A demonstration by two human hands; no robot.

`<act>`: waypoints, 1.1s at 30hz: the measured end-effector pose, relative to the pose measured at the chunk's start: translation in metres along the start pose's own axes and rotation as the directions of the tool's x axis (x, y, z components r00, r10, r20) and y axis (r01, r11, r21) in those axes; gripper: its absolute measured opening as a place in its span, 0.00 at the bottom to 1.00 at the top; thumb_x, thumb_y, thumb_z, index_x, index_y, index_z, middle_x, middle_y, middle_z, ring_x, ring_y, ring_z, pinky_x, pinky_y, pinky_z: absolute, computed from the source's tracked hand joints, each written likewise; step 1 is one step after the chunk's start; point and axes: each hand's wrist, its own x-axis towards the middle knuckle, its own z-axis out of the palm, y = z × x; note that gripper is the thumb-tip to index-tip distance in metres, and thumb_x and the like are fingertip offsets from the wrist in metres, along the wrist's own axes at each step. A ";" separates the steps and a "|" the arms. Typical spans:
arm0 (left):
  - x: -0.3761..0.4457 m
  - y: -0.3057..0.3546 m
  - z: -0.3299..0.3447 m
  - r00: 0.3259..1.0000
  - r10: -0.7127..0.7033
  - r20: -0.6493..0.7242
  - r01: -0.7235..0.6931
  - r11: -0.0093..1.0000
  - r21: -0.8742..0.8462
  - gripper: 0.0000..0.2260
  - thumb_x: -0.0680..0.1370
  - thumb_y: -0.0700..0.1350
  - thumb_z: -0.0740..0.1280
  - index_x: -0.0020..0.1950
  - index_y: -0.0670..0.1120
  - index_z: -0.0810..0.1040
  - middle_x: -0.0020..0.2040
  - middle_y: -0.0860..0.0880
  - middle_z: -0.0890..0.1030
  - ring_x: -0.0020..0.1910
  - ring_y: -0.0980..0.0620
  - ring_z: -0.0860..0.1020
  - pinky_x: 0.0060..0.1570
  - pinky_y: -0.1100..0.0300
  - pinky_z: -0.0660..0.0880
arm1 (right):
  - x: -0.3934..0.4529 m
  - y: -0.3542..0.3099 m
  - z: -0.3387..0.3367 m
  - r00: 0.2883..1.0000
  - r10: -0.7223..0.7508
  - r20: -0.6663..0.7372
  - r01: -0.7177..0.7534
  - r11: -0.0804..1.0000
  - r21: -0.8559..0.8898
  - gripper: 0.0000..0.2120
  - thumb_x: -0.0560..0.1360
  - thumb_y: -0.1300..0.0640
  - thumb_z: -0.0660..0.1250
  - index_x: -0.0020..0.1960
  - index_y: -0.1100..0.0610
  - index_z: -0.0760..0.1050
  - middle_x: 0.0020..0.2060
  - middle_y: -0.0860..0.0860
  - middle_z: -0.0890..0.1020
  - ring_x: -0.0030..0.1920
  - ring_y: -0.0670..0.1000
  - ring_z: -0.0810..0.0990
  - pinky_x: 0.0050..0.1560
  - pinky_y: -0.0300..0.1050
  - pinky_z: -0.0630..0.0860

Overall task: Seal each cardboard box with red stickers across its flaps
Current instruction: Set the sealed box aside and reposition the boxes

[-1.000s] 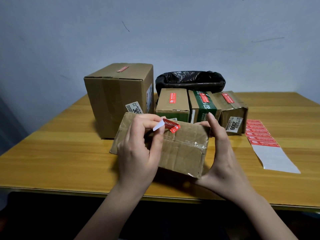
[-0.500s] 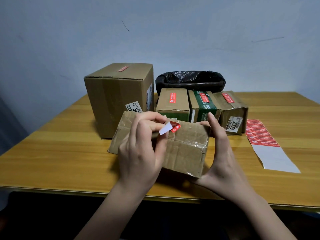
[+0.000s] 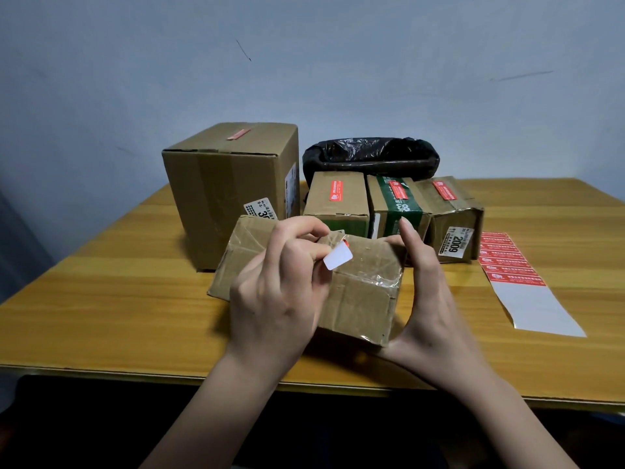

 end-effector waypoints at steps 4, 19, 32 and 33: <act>0.001 0.002 -0.002 0.999 -0.023 -0.033 0.019 0.993 -0.120 0.05 0.82 0.46 0.58 0.50 0.45 0.65 0.52 0.46 0.81 0.44 0.52 0.80 0.38 0.62 0.73 | -0.001 0.001 0.000 0.999 0.029 -0.023 -0.028 1.000 0.006 0.56 0.63 0.39 0.74 0.78 0.57 0.45 0.66 0.44 0.64 0.68 0.40 0.66 0.69 0.36 0.62; 0.021 0.006 -0.013 0.667 -0.716 0.208 0.648 0.419 -0.636 0.07 0.75 0.51 0.61 0.46 0.48 0.71 0.41 0.55 0.79 0.42 0.64 0.78 0.41 0.71 0.73 | 0.011 -0.004 -0.003 0.996 0.023 -0.083 -0.018 0.998 0.058 0.54 0.64 0.41 0.74 0.78 0.55 0.46 0.70 0.30 0.55 0.71 0.35 0.60 0.69 0.30 0.58; 0.029 0.017 -0.022 0.718 -0.678 0.157 0.597 0.485 -0.638 0.02 0.78 0.38 0.65 0.47 0.44 0.73 0.41 0.53 0.80 0.38 0.65 0.80 0.38 0.75 0.72 | 0.006 0.004 -0.016 0.985 0.159 0.066 -0.169 0.967 0.191 0.57 0.61 0.40 0.76 0.78 0.48 0.44 0.72 0.43 0.61 0.72 0.44 0.64 0.73 0.43 0.62; 0.030 0.018 -0.023 0.717 -0.678 0.165 0.600 0.479 -0.640 0.02 0.78 0.37 0.64 0.46 0.43 0.73 0.40 0.54 0.80 0.37 0.65 0.80 0.37 0.75 0.72 | 0.006 0.005 -0.019 0.980 0.178 0.088 -0.192 0.962 0.196 0.58 0.61 0.40 0.77 0.78 0.46 0.43 0.72 0.44 0.62 0.72 0.44 0.64 0.73 0.46 0.62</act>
